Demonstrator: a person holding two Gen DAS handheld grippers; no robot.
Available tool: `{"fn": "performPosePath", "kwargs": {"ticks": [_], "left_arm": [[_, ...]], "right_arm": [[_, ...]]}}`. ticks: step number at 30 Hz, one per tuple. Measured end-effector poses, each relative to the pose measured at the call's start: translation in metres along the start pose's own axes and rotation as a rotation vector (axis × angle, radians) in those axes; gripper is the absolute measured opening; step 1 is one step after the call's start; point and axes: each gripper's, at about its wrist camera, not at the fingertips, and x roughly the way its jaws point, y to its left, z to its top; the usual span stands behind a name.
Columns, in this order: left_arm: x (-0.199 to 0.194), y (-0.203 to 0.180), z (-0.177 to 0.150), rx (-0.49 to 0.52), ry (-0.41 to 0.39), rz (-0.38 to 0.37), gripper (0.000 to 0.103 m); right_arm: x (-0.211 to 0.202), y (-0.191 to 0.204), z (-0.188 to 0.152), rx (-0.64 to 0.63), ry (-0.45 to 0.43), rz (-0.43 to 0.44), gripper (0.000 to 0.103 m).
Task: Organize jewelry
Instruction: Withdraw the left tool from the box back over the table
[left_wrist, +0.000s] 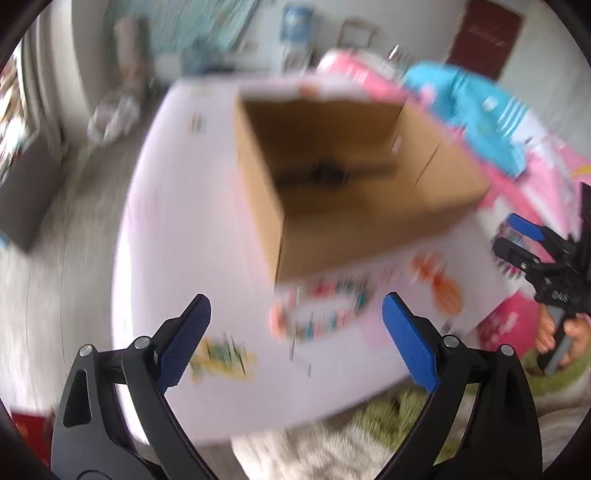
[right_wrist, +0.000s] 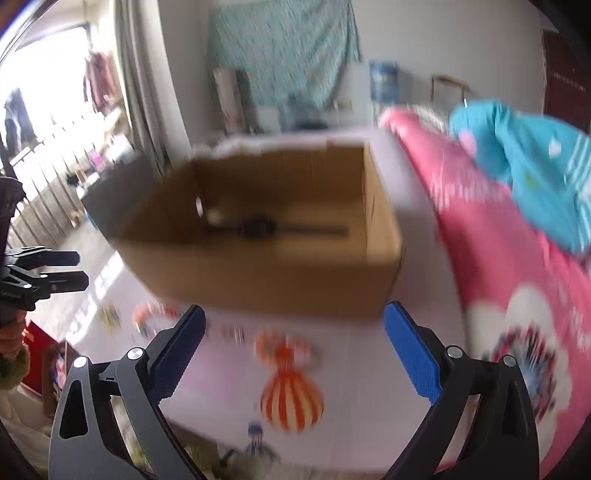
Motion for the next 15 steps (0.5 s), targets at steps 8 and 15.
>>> {"fn": "performPosePath", "kwargs": {"ticks": [8,15], "left_arm": [[0.065,-0.013,-0.058,0.029,0.158,0.108,0.09],[0.074,-0.014,-0.057,0.049,0.125,0.139,0.093]], "right_arm": [[0.036,0.016,-0.061,0.027,0.199,-0.111,0.095],[0.055,0.02,-0.066,-0.045,0.247,-0.197,0.094]]}}
